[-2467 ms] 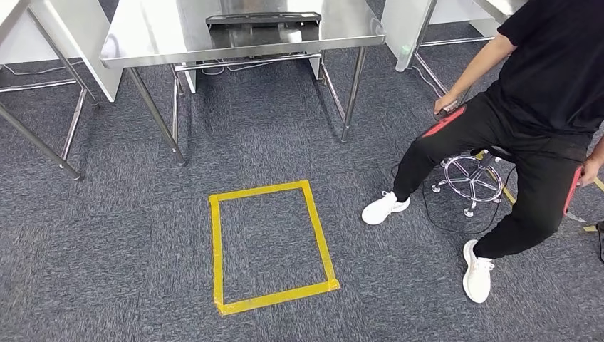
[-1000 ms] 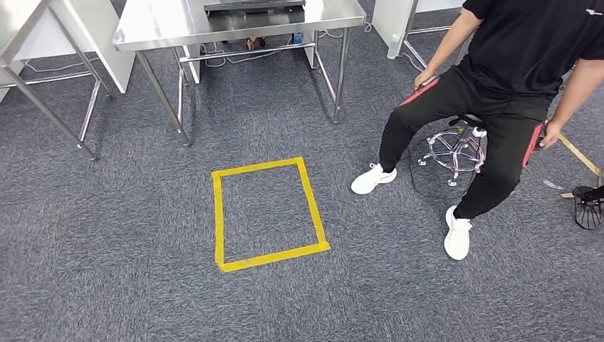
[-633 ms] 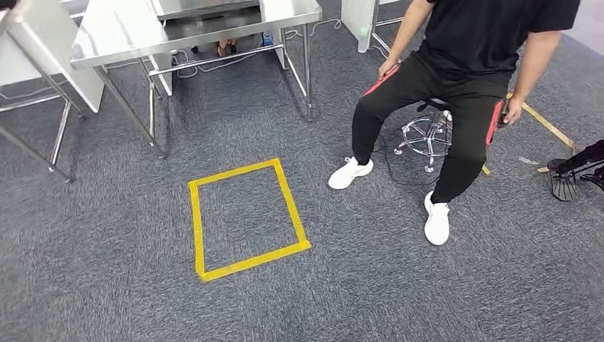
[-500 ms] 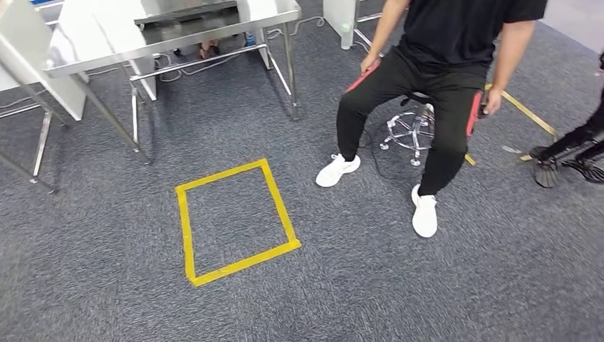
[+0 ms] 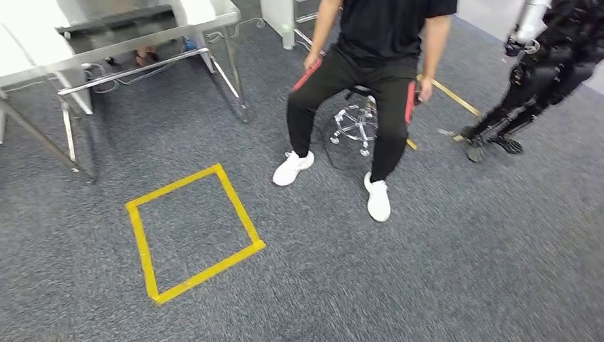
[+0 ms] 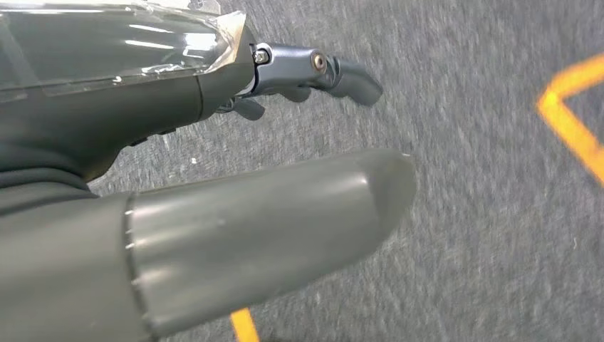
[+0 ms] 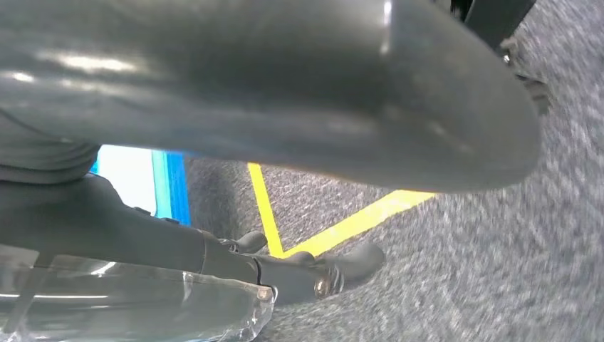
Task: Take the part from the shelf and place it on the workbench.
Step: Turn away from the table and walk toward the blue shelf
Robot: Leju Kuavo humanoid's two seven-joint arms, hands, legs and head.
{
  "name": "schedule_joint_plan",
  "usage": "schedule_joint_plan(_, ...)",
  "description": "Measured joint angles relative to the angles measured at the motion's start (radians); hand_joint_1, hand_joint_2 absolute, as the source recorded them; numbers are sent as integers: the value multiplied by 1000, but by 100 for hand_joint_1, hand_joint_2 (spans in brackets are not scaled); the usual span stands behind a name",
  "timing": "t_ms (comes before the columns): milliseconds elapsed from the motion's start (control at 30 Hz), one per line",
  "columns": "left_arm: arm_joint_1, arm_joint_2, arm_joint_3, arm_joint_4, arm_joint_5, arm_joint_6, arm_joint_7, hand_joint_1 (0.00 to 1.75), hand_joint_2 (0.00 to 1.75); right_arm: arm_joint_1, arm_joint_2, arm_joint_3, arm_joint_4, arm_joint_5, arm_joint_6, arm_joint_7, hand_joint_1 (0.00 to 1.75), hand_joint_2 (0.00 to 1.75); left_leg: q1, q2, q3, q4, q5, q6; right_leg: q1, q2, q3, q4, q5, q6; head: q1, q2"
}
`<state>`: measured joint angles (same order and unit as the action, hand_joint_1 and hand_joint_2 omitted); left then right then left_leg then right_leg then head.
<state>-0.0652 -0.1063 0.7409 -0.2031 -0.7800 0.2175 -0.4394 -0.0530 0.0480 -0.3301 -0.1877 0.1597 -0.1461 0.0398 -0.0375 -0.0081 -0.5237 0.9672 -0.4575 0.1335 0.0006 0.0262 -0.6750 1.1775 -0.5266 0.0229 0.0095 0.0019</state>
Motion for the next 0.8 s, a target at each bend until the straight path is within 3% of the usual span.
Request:
schedule_joint_plan(67,3,-4,0,1,0,-1,0,0,0,-2,-4,0,0,0,0,0,0,0,8,34,-8,1,1,-16,-16,-13,-38,89,-34,19,2,0)
schedule_joint_plan(100,3,-7,0,2,0,-1,0,0,0,-2,-7,0,0,0,0,0,0,0,12,47,-11,3,2,-24,-24,-18,-36,95,-34,33,2,0)
schedule_joint_plan(167,3,-9,0,2,0,-1,0,0,0,1,-10,0,0,0,0,0,0,0,24,73,-19,17,-4,-47,-41,-43,38,-18,3,69,2,0)
schedule_joint_plan(200,2,-8,0,2,0,0,0,0,0,0,-10,0,0,0,0,0,0,0,27,84,-25,28,-9,-60,-45,-64,75,-76,18,80,4,0)
schedule_joint_plan(233,2,-8,1,1,0,0,0,0,0,-1,-10,1,0,0,0,1,0,0,29,96,-30,42,-17,-74,-47,-82,103,-126,32,82,5,0)
schedule_joint_plan(267,1,-6,1,1,0,0,0,0,0,-2,-9,1,0,0,0,1,0,0,28,105,-33,52,-24,-85,-46,-92,111,-143,36,73,4,0)
schedule_joint_plan(367,-3,-6,1,1,-3,1,0,0,0,-3,-9,2,-1,0,-1,4,0,0,31,125,-29,60,-38,-105,-43,-70,99,-139,38,31,-2,0)
schedule_joint_plan(433,-4,-7,0,2,-7,1,0,0,0,-3,-10,2,0,-3,-5,10,0,0,38,92,-36,90,-73,-119,-49,-51,97,-141,47,13,-2,0)
schedule_joint_plan(500,-2,-7,0,2,-13,1,5,0,0,-3,-10,2,0,-5,-9,14,0,0,45,36,-71,187,-153,-131,-50,-33,88,-141,58,0,-3,0)
schedule_joint_plan(567,0,-7,0,2,-16,1,11,0,0,-2,-10,1,0,-4,-10,15,0,0,48,14,-111,294,-214,-135,-48,-12,74,-140,67,-3,-3,0)
schedule_joint_plan(600,1,-7,0,2,-17,2,13,0,0,0,-10,1,0,-3,-10,15,0,0,49,11,-113,311,-215,-134,-48,1,69,-139,71,-1,-3,0)
schedule_joint_plan(633,1,-8,0,2,-17,3,15,0,0,1,-10,1,0,-1,-10,15,0,0,50,9,-98,290,-196,-133,-48,13,66,-139,75,2,-3,0)
schedule_joint_plan(667,1,-8,1,2,-17,4,16,0,0,3,-11,1,0,0,-9,15,0,0,52,2,-65,235,-164,-130,-49,26,64,-139,78,6,-3,0)
schedule_joint_plan(733,1,-8,0,3,-18,7,17,0,0,3,-11,1,0,2,-7,15,0,0,54,-42,6,106,-110,-124,-47,49,63,-140,85,16,-3,0)
schedule_joint_plan(800,1,-10,0,3,-22,11,18,0,0,3,-11,1,0,-2,-6,18,0,0,48,-69,33,53,-94,-119,-43,66,60,-144,94,30,-2,0)
